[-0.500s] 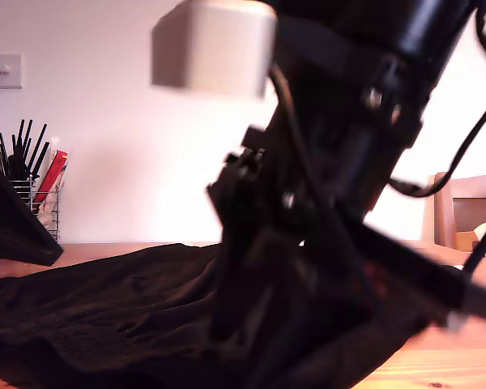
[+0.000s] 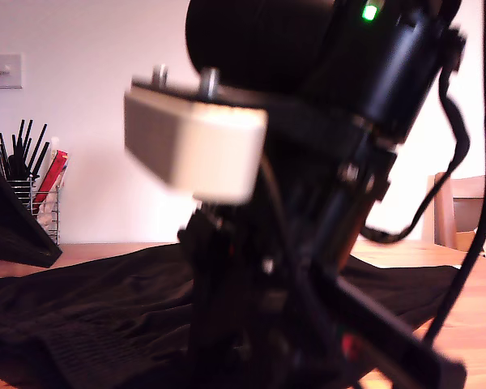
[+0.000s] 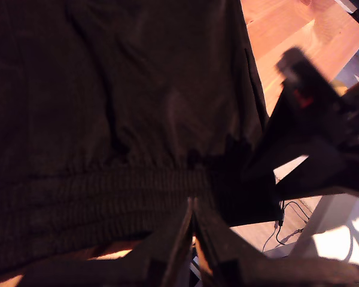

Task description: Fold the shorts in front of you. After folding it, place it to the left side.

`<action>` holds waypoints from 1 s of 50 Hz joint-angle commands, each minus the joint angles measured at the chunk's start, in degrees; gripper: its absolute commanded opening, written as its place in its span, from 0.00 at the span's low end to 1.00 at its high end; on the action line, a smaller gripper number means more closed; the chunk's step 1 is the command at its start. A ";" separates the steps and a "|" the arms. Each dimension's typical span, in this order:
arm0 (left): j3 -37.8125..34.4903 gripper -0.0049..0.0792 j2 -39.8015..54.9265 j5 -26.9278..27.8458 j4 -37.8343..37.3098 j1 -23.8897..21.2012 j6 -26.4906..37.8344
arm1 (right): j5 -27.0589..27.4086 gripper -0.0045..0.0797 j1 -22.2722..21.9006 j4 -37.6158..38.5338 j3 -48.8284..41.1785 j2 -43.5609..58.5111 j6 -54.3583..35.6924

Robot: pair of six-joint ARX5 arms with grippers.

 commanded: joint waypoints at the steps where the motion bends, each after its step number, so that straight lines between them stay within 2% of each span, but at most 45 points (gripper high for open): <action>1: 0.72 0.04 0.22 0.09 0.13 -0.28 -0.17 | -0.42 0.49 0.26 0.07 0.31 1.66 -0.55; 11: 0.72 0.04 0.22 0.07 0.09 -0.28 -0.17 | -0.59 0.47 0.26 0.83 0.31 2.80 -1.60; 25: 0.72 0.04 0.22 0.07 0.11 -0.28 -0.17 | -1.31 0.22 0.26 1.88 0.31 2.95 -1.57; 32: 0.72 0.04 0.22 -0.04 0.11 -0.28 -0.15 | -1.22 0.03 0.28 2.56 0.31 2.95 -1.62; 40: 0.72 0.04 0.22 -3.32 0.17 -0.28 0.02 | 2.38 0.04 0.31 2.40 0.37 2.86 -1.20; 44: 0.72 0.04 0.22 -6.14 0.28 -0.28 0.39 | 5.27 0.04 0.28 2.05 0.39 2.29 0.46; 50: 0.72 0.04 0.22 -10.99 0.74 -0.24 0.35 | 6.25 0.04 0.28 1.20 0.39 0.57 4.22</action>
